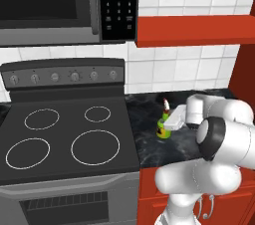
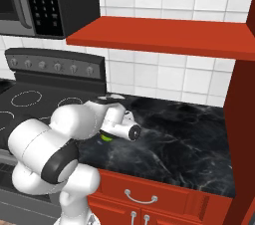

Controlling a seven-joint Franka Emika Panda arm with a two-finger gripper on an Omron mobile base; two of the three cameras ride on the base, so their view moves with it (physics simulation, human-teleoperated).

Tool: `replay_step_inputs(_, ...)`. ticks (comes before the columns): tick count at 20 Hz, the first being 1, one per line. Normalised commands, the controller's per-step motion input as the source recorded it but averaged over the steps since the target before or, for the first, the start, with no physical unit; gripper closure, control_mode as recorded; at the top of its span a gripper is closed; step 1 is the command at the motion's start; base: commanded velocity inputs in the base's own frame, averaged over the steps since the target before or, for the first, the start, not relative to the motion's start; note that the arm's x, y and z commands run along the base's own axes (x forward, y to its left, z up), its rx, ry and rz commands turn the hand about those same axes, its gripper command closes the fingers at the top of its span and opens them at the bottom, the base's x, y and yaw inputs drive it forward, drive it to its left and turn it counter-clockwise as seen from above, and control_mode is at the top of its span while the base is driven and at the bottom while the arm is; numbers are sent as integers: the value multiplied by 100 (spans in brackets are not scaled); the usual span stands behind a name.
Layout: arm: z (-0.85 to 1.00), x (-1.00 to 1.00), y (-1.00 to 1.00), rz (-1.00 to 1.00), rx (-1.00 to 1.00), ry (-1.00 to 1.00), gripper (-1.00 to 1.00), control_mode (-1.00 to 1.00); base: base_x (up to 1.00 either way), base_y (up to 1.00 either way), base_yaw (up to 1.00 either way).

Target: Move the cutting board and knife to the sink. Then move spray from the shelves to the counter.

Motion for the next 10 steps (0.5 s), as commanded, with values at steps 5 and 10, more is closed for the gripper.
replay_step_inputs(5,0,-17,0,-8,0,0,-100,-100,0,0,0)
replay_step_inputs(10,0,-9,-1,-8,0,0,-100,-100,0,0,0)
